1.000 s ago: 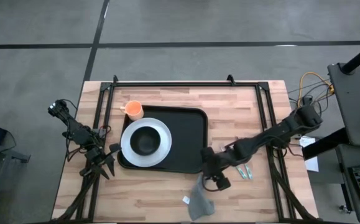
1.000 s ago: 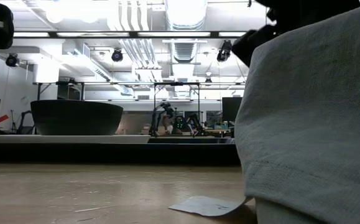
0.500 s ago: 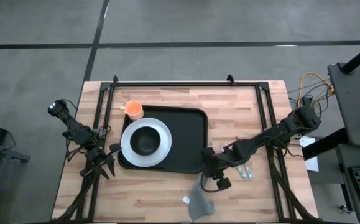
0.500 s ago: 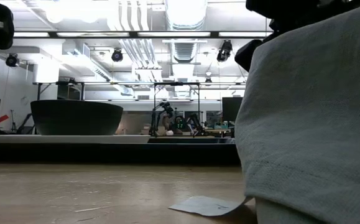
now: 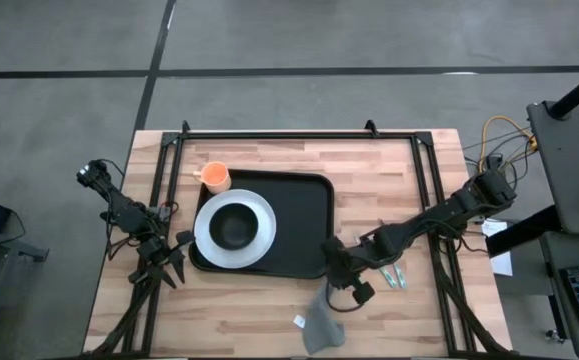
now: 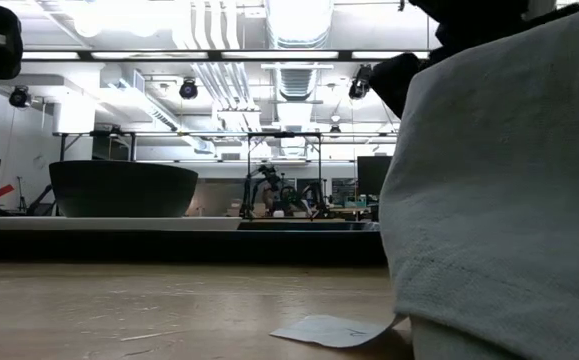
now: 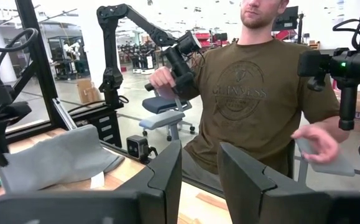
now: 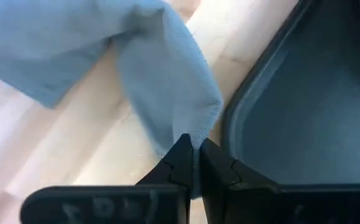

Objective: Set up tray
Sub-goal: Put the gray napkin on the black serving tray to the right of the white plate

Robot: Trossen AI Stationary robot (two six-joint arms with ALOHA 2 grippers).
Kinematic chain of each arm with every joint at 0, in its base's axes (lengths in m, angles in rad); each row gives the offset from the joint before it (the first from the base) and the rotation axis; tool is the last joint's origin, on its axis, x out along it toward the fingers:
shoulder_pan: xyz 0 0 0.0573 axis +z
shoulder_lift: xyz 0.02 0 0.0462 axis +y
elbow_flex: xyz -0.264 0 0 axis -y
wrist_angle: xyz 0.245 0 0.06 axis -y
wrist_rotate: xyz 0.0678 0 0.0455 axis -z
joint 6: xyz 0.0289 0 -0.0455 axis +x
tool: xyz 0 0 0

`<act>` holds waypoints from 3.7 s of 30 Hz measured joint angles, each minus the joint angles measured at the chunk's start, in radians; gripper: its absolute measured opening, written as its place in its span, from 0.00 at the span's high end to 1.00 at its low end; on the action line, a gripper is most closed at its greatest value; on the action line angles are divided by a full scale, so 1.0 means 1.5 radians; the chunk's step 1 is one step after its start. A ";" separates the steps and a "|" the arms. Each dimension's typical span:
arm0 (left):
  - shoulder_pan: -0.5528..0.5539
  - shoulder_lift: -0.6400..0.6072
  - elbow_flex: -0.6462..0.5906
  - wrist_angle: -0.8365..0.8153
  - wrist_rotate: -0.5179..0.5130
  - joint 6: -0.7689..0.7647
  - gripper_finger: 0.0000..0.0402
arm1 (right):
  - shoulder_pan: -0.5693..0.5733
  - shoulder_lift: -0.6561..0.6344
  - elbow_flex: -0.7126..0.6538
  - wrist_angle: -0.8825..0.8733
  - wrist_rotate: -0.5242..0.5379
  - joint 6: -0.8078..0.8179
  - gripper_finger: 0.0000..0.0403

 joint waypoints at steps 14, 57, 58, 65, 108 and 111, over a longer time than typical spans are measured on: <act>0.000 0.000 0.000 0.000 0.000 0.000 0.79 | -0.004 0.000 0.000 0.116 0.192 -0.232 0.98; 0.000 0.000 -0.001 0.000 0.000 0.000 0.79 | -0.245 0.002 -0.106 0.194 0.223 -0.457 0.98; 0.000 0.000 -0.001 0.000 0.000 0.000 0.79 | -0.249 0.002 -0.106 0.199 0.224 -0.459 0.98; 0.000 0.000 -0.001 -0.001 0.000 0.000 0.79 | -0.292 0.002 -0.106 0.204 0.225 -0.459 0.98; 0.000 0.000 -0.001 -0.001 0.000 0.000 0.79 | -0.326 0.000 0.089 -0.134 0.096 -0.042 0.51; 0.000 0.000 -0.001 -0.001 0.000 0.000 0.79 | -0.314 0.000 0.067 -0.092 0.054 -0.082 0.52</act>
